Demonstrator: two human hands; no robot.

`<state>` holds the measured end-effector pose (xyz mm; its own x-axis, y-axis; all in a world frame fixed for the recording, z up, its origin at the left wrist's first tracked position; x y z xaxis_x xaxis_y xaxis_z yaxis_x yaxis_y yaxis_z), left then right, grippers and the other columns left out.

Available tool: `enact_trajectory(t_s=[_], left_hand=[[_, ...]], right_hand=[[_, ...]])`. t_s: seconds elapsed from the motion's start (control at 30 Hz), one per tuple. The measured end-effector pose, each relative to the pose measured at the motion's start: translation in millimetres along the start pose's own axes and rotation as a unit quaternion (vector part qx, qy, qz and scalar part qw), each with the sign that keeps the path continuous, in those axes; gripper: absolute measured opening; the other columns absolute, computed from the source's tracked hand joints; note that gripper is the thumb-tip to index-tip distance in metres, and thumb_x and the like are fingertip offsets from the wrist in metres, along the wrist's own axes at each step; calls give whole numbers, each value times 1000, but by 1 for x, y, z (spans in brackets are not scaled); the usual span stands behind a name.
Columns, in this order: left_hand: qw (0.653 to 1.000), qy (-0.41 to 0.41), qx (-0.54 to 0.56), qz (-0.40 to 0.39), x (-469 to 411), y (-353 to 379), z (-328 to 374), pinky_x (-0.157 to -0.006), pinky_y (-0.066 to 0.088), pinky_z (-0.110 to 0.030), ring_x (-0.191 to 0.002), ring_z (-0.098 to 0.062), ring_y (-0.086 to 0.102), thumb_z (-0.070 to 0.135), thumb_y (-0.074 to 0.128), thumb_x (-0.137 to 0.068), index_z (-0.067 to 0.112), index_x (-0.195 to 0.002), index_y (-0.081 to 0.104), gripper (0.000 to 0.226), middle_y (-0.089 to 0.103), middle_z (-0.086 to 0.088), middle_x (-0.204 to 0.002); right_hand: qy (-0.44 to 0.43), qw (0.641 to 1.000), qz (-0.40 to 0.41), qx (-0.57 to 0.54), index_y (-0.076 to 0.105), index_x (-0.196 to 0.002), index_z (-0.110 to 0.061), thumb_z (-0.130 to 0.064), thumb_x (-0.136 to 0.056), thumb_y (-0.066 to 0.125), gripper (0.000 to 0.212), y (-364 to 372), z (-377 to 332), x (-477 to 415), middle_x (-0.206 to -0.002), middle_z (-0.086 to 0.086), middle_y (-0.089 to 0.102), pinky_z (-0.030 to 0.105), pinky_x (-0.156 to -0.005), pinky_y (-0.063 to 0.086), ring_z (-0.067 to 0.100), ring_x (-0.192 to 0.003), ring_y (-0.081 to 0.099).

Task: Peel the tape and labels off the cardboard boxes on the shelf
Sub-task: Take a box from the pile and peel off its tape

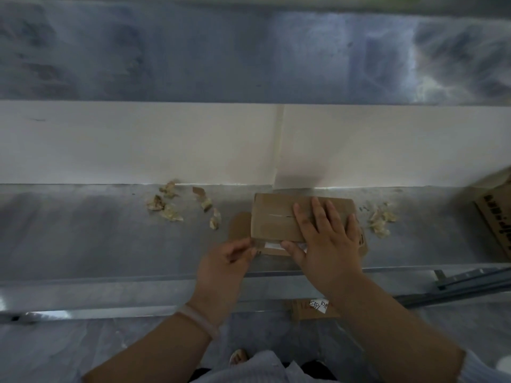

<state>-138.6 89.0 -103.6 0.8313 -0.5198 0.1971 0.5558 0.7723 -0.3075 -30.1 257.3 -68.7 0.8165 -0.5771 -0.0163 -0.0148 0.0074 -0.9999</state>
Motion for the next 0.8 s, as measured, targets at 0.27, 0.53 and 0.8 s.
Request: enact_trajectory(t_s=[0.27, 0.53, 0.8], left_hand=[[997, 41, -64, 28, -14, -2, 14, -57, 44, -16, -63, -2, 59, 24, 71, -84, 30, -71, 61, 18, 65, 7, -68], [976, 75, -202, 15, -18, -1, 14, -52, 31, -12, -62, -2, 48, 26, 67, -87, 24, -75, 59, 14, 52, 11, -67], [935, 171, -311, -11, -17, 5, 34, -64, 35, -25, -76, -14, 50, 25, 59, -92, 14, -90, 62, 11, 51, 6, -87]], right_hand=[[-4, 1000, -10, 9, 36, -148, -26, -71, -89, 19, 77, 2, 2, 1, -152, 13, 37, 67, -109, 24, 36, -140, 34], [-7, 1000, -13, 4, 39, -147, -24, -69, -88, 24, 76, 0, 1, 2, -151, 14, 39, 68, -108, 24, 37, -139, 36], [-8, 1000, -20, 7, 35, -149, -26, -70, -89, 22, 76, 1, 1, 1, -153, 13, 36, 68, -108, 23, 37, -140, 33]])
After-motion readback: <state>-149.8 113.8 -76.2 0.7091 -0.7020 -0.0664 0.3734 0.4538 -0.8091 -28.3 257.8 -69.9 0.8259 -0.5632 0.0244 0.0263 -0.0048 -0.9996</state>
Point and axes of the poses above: each hand's wrist, its own x-axis away from the middle knuckle, its own y-axis out of the palm, z = x × y, the point moved 9 cm from there along -x, towards the middle knuckle
